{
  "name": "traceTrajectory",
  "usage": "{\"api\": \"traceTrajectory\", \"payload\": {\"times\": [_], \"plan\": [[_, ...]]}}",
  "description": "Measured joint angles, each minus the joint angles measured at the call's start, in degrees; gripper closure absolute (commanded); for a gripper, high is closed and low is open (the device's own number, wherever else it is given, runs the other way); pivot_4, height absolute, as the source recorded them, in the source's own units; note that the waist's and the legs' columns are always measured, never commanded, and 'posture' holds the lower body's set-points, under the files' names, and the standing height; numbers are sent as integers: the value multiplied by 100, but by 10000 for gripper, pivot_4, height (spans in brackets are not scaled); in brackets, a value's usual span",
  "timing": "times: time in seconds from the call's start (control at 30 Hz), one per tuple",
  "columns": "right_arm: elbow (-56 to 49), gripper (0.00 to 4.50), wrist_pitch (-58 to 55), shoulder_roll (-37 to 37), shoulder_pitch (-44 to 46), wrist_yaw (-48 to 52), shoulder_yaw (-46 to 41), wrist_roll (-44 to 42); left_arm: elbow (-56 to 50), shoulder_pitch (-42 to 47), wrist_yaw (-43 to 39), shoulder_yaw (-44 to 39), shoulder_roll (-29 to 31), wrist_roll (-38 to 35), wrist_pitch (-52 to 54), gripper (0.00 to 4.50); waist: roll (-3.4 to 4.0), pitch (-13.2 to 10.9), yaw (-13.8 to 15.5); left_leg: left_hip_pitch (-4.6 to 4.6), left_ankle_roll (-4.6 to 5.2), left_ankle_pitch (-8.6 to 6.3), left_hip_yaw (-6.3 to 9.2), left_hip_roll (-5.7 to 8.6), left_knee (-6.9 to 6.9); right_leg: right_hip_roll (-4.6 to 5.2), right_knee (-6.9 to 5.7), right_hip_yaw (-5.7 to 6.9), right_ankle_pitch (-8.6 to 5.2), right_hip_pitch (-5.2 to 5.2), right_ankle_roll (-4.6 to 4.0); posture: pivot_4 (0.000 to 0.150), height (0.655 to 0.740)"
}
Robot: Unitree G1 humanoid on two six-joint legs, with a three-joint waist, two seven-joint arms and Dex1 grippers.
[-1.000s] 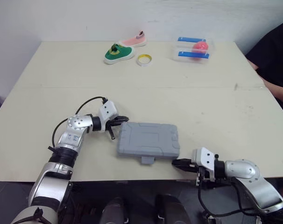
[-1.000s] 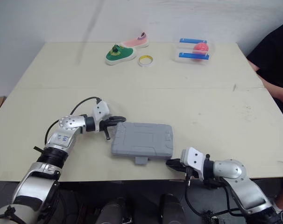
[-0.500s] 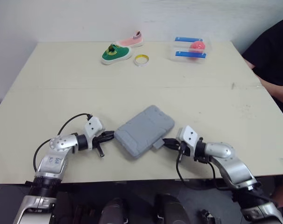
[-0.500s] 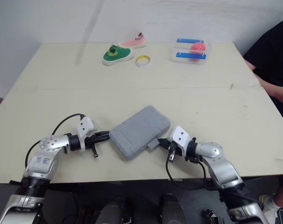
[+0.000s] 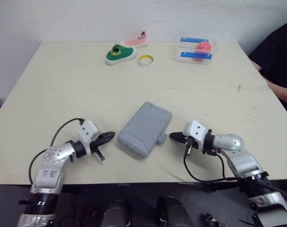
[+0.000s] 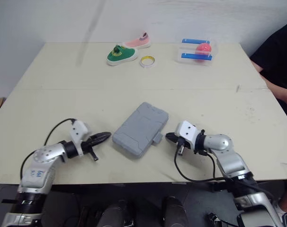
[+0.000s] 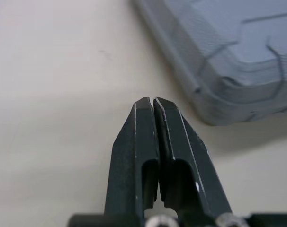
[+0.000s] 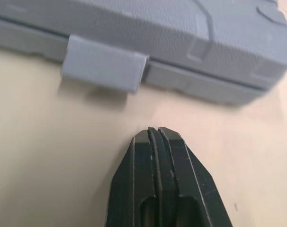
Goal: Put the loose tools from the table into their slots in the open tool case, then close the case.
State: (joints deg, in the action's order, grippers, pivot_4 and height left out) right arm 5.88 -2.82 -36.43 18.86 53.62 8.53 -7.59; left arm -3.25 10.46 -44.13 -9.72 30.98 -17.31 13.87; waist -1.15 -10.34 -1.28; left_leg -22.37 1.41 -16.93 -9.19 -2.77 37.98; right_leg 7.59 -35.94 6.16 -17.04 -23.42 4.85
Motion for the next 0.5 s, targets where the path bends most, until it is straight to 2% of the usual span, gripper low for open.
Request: {"api": "traceTrajectory", "payload": {"times": [0.1,0.2,0.37,0.5], "plan": [[-261,45000,-67,-113,-366,1,-249,-132,-369,354,-213,-135,26,-521,145,44444,0,0,65,-2,-11,-6,3,3,0,3,2,-2,1,2,1,1500,7400],[-652,45000,-158,-84,-690,32,-317,-326,-762,942,-404,270,37,-686,388,44444,3,-2,103,1,-21,-9,-3,4,0,-5,0,1,2,2,3,1500,7400],[-1168,45000,-294,68,-807,6,-259,-434,-678,1606,-408,1440,-327,-317,686,44444,4,-2,89,4,-3,1,-21,-1,0,-23,-1,15,3,-5,5,1500,7400],[-1249,45000,-404,358,-721,-201,-72,-340,159,2293,-304,2272,-629,440,638,44444,4,-2,105,4,-3,4,-23,-1,0,-53,-2,13,3,-9,5,1500,7400]]}}
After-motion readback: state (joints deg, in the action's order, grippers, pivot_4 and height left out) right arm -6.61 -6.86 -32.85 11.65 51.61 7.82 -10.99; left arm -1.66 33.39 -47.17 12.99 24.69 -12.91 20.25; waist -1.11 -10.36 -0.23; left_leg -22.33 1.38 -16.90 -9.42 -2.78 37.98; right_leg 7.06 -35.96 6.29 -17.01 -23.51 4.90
